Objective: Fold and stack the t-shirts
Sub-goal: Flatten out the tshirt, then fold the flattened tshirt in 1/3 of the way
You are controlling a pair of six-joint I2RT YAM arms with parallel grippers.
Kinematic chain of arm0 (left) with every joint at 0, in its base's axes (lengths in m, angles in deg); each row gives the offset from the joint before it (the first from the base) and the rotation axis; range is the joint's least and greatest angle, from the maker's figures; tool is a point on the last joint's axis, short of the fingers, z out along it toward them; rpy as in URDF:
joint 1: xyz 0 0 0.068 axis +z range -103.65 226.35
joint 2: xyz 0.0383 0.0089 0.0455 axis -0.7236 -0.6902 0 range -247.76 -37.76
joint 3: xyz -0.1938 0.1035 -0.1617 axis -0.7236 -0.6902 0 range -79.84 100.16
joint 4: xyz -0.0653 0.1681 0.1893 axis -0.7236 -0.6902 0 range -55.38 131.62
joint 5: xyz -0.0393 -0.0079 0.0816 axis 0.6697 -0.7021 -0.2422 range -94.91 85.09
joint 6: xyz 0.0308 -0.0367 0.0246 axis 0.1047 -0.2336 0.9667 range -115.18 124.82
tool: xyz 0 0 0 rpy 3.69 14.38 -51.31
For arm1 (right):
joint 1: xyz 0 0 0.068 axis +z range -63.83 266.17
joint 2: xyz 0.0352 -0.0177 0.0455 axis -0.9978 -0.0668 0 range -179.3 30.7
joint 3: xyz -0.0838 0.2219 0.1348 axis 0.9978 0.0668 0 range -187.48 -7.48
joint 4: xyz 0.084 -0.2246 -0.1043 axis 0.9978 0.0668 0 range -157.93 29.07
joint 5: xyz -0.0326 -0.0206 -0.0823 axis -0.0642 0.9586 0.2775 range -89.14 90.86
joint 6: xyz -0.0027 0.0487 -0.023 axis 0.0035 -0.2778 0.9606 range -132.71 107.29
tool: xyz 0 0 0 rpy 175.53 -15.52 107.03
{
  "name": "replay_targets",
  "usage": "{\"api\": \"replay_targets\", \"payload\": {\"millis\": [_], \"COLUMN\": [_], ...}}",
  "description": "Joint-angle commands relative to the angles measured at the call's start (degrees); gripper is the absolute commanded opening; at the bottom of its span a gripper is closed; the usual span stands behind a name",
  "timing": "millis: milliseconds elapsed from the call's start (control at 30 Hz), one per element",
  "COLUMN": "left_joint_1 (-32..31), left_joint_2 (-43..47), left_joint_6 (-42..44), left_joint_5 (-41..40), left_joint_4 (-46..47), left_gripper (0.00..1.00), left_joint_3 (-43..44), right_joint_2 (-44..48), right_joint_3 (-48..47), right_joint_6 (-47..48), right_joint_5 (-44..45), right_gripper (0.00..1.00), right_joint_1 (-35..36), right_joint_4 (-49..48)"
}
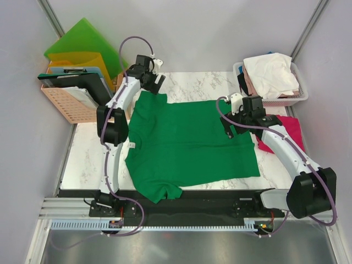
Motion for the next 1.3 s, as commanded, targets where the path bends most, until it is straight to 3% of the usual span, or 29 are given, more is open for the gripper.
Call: {"api": "replay_targets", "payload": {"millis": [0,533,600,733,833,900,933,1033,1200,1267], "left_joint_1": [0.27,1.68,1.68,1.76,1.76,1.85,1.94,2.11,2.12,2.12], "left_joint_2": [-2.60,-9.28,-9.72,-10.25,-10.60,-10.95,-11.13,-11.66,-12.80,-13.06], "left_joint_6": [-0.99,-3.10,-3.10,-3.36,-3.01,-2.92,-2.75,-2.57,-2.48,-2.40], "left_joint_5": [-0.67,-1.63,-1.46,-1.11,-1.28,-2.07,-2.25,-2.16,-1.55,-1.28], "left_joint_4": [-0.06,0.29,0.20,0.12,0.20,0.38,0.64,0.82,0.82,0.73], "left_gripper": [1.00,0.98,0.92,0.60,0.46,0.52,0.67,0.79,0.55,0.36], "left_joint_3": [2.12,4.93,5.11,4.94,4.85,5.02,5.20,5.37,5.20,4.94], "right_joint_2": [-0.14,1.88,2.23,2.23,2.15,2.14,2.14,2.06,2.23,1.88], "right_joint_3": [0.18,4.31,4.58,4.93,5.20,5.28,5.37,5.72,6.34,6.34], "right_joint_6": [-0.28,0.77,0.77,0.69,0.68,0.68,0.68,0.60,0.77,0.69], "right_joint_5": [-0.61,-1.32,-1.32,-0.96,-1.67,-2.02,-2.02,-2.02,-1.67,-1.75], "right_gripper": [0.98,0.98,0.98,0.98,0.98,0.98,0.98,0.98,0.98,0.98], "right_joint_1": [-0.01,-0.01,-0.09,-0.09,-0.01,-0.01,-0.01,-0.01,-0.01,-0.01], "right_joint_4": [-2.41,-2.59,-2.67,-2.94,-3.11,-3.11,-3.11,-3.29,-3.64,-3.90]}}
